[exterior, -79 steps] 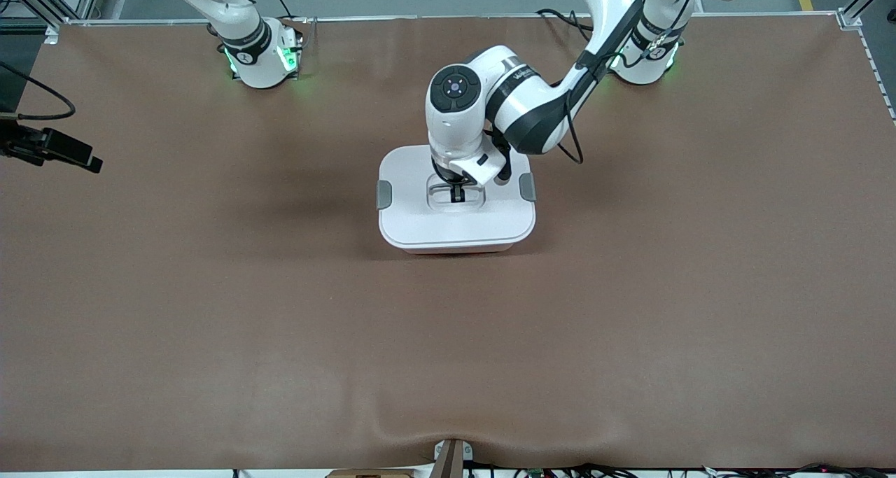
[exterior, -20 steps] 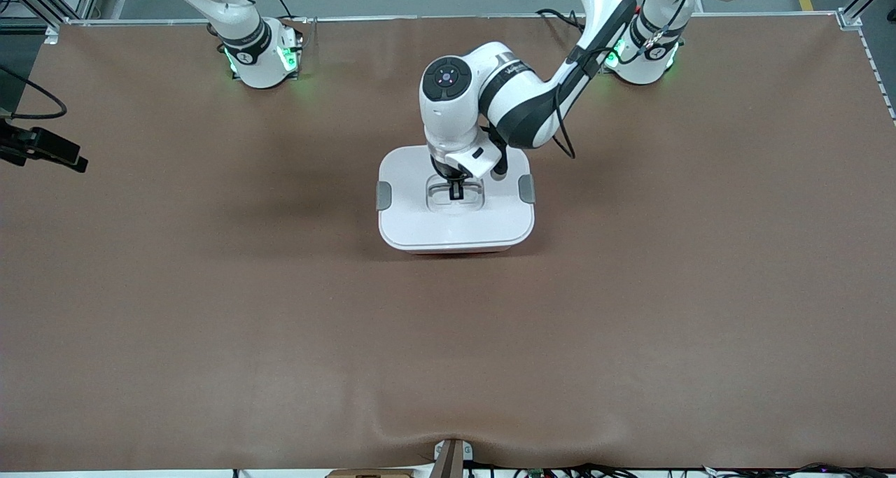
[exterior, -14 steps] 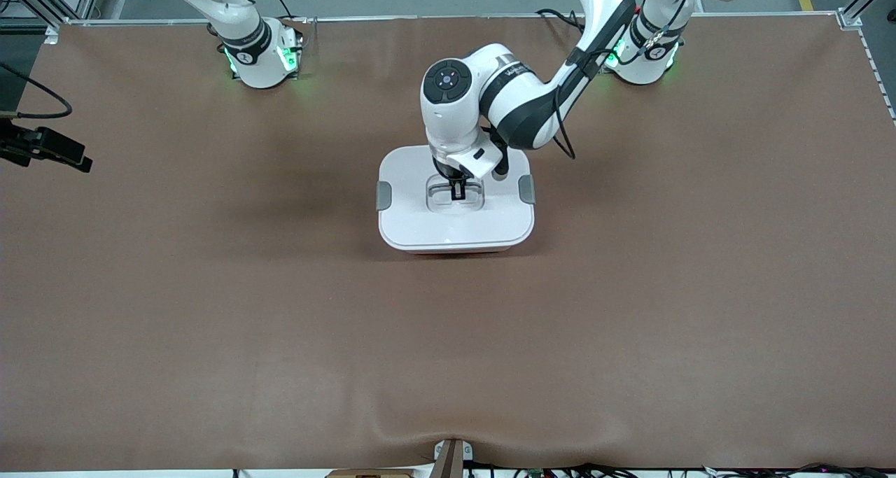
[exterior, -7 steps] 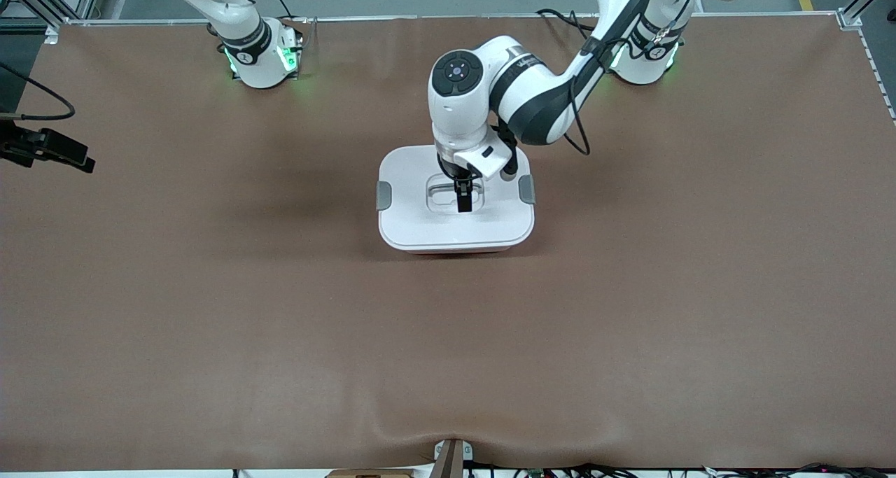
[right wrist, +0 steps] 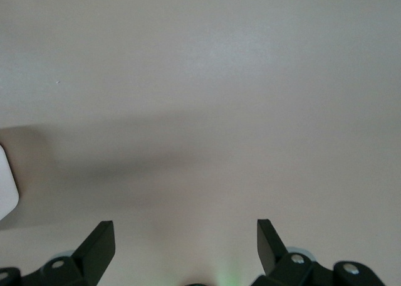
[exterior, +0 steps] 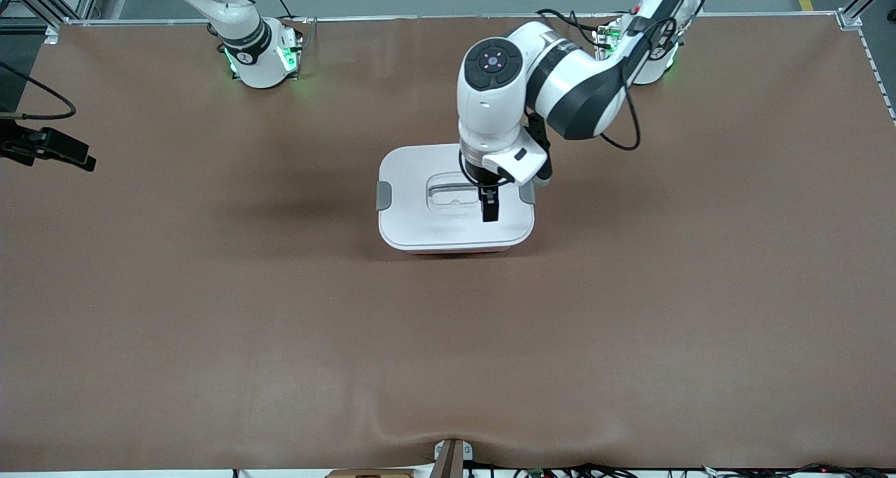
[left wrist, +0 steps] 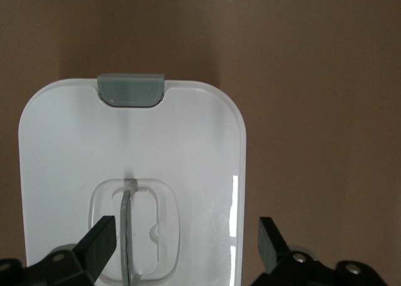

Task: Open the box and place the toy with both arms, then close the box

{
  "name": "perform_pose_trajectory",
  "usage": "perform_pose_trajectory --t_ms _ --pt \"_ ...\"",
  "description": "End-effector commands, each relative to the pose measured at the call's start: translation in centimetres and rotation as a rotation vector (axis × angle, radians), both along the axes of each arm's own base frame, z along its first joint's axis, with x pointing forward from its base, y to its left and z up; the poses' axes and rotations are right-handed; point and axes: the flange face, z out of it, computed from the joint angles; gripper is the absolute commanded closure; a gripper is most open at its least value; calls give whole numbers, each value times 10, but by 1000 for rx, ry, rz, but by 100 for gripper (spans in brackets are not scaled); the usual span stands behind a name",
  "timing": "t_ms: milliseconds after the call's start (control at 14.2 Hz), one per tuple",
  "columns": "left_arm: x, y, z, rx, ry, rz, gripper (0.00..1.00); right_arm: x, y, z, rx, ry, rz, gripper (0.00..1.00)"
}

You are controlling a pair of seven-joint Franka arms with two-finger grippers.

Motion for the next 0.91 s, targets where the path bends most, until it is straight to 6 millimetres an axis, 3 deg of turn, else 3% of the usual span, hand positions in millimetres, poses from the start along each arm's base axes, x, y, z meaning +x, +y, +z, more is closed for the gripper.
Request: perform_pose_trajectory --t_ms 0,281,633,844 --pt "14 23 28 -1 22 -40 0 -3 2 2 -14 4 4 0" --pt "36 67 62 -62 22 -60 0 -3 2 2 -13 5 4 0" --pt "51 126 76 -11 88 -229 0 -2 4 3 -10 -1 2 0" --pt "63 162 95 -9 67 -344 0 -2 4 2 -9 0 2 0"
